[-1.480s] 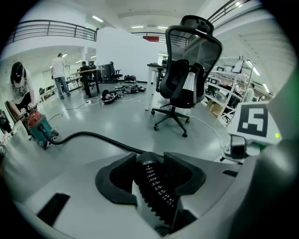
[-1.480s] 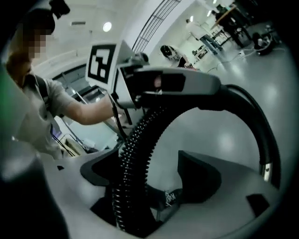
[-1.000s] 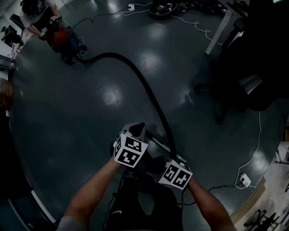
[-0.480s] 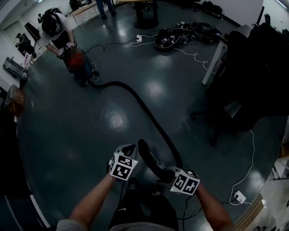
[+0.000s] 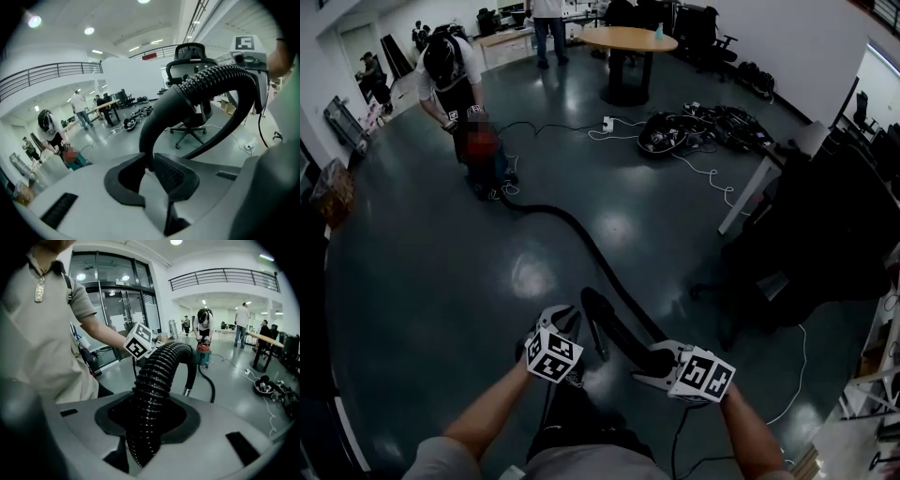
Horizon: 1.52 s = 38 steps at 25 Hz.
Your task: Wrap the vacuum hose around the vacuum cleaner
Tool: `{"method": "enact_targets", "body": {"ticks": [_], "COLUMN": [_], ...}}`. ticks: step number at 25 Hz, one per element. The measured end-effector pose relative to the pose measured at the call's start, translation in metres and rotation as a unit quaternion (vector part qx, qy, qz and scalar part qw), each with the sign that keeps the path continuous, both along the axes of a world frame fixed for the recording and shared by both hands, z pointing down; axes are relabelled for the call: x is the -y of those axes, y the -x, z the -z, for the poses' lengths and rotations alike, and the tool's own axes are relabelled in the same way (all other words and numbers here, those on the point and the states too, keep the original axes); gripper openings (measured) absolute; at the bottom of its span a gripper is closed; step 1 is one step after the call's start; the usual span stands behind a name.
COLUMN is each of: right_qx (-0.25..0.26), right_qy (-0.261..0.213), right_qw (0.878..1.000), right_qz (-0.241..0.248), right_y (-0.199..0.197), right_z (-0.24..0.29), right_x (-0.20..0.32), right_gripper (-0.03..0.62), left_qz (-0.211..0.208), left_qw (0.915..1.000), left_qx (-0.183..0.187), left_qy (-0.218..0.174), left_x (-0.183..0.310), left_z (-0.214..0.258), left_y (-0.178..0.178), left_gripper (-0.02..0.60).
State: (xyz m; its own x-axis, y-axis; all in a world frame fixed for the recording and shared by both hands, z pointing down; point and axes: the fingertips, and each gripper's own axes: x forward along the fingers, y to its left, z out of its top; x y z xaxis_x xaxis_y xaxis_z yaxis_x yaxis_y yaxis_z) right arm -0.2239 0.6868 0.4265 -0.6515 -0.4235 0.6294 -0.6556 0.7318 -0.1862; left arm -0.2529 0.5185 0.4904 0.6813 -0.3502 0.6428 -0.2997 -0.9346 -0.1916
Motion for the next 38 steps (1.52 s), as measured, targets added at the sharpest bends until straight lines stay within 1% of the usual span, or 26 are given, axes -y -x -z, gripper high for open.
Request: {"method": "enact_targets", "body": {"ticks": [1, 2, 3, 4, 6, 7, 9, 12, 14, 15, 18, 21, 22, 24, 25, 27, 28, 31, 33, 35, 38], "right_qx": [-0.004, -0.008, -0.013, -0.020, -0.033, -0.039, -0.051, -0.068, -0.080, -0.086, -0.096, -0.098, -0.099, -0.100, -0.101, -0.106, -0.109, -0.111, -0.115, -0.118, -0.109], "right_qy": [0.000, 0.001, 0.005, 0.009, 0.022, 0.027, 0.033, 0.036, 0.035, 0.035, 0.034, 0.035, 0.036, 0.035, 0.032, 0.020, 0.011, -0.022, -0.044, -0.066, -0.103], "right_qw": [1.000, 1.000, 1.000, 1.000, 0.999, 0.999, 0.998, 0.997, 0.996, 0.996, 0.995, 0.995, 0.994, 0.994, 0.994, 0.994, 0.993, 0.991, 0.989, 0.986, 0.981], "right_qz": [0.003, 0.005, 0.008, 0.011, 0.017, 0.021, 0.021, 0.015, 0.011, 0.008, -0.003, -0.009, -0.010, -0.016, -0.021, -0.034, -0.043, -0.072, -0.086, -0.100, -0.123], "right_y": [0.001, 0.004, 0.006, 0.007, 0.011, 0.014, 0.018, 0.019, 0.017, 0.016, 0.013, 0.010, 0.008, 0.003, -0.001, -0.011, -0.017, -0.041, -0.053, -0.063, -0.075], "right_z": [0.009, 0.016, 0.021, 0.025, 0.033, 0.036, 0.041, 0.051, 0.059, 0.063, 0.074, 0.078, 0.078, 0.079, 0.081, 0.082, 0.083, 0.091, 0.096, 0.097, 0.101], "right_x": [0.009, 0.018, 0.027, 0.036, 0.050, 0.055, 0.066, 0.085, 0.098, 0.103, 0.123, 0.140, 0.144, 0.154, 0.160, 0.173, 0.180, 0.200, 0.213, 0.225, 0.242], "right_gripper": [0.150, 0.150, 0.150, 0.149, 0.149, 0.149, 0.149, 0.149, 0.149, 0.149, 0.149, 0.149, 0.149, 0.149, 0.149, 0.149, 0.149, 0.149, 0.149, 0.149, 0.150], "left_qz": [-0.015, -0.036, -0.063, -0.094, -0.156, -0.185, -0.240, -0.327, -0.372, -0.386, -0.411, -0.431, -0.434, -0.435, -0.432, -0.423, -0.415, -0.384, -0.367, -0.354, -0.337], "left_qw": [0.9998, 0.9992, 0.9976, 0.9948, 0.9848, 0.9778, 0.9612, 0.9301, 0.9105, 0.9040, 0.8908, 0.8794, 0.8767, 0.8736, 0.8736, 0.8778, 0.8822, 0.8999, 0.9096, 0.9168, 0.9243], "left_qx": [-0.008, -0.014, -0.019, -0.022, -0.030, -0.035, -0.046, -0.063, -0.071, -0.074, -0.078, -0.068, -0.063, -0.059, -0.059, -0.061, -0.062, -0.067, -0.068, -0.068, -0.062], "left_qy": [-0.008, -0.014, -0.020, -0.030, -0.069, -0.092, -0.128, -0.155, -0.166, -0.168, -0.177, -0.191, -0.197, -0.210, -0.215, -0.216, -0.213, -0.196, -0.182, -0.172, -0.169], "left_x": [0.009, 0.016, 0.022, 0.026, 0.030, 0.031, 0.031, 0.023, 0.019, 0.020, 0.034, 0.044, 0.047, 0.055, 0.061, 0.072, 0.077, 0.094, 0.104, 0.113, 0.126], "left_z": [0.008, 0.015, 0.021, 0.027, 0.043, 0.052, 0.069, 0.092, 0.107, 0.115, 0.132, 0.140, 0.141, 0.143, 0.144, 0.144, 0.145, 0.152, 0.157, 0.158, 0.157], "left_y": [-0.002, -0.005, -0.008, -0.012, -0.018, -0.020, -0.025, -0.035, -0.042, -0.046, -0.058, -0.066, -0.069, -0.072, -0.074, -0.079, -0.082, -0.096, -0.103, -0.110, -0.115], "left_gripper": [0.090, 0.161, 0.219, 0.258, 0.302, 0.307, 0.307, 0.311, 0.311, 0.311, 0.310, 0.308, 0.297, 0.270, 0.257, 0.244, 0.238, 0.225, 0.224, 0.221, 0.215]}}
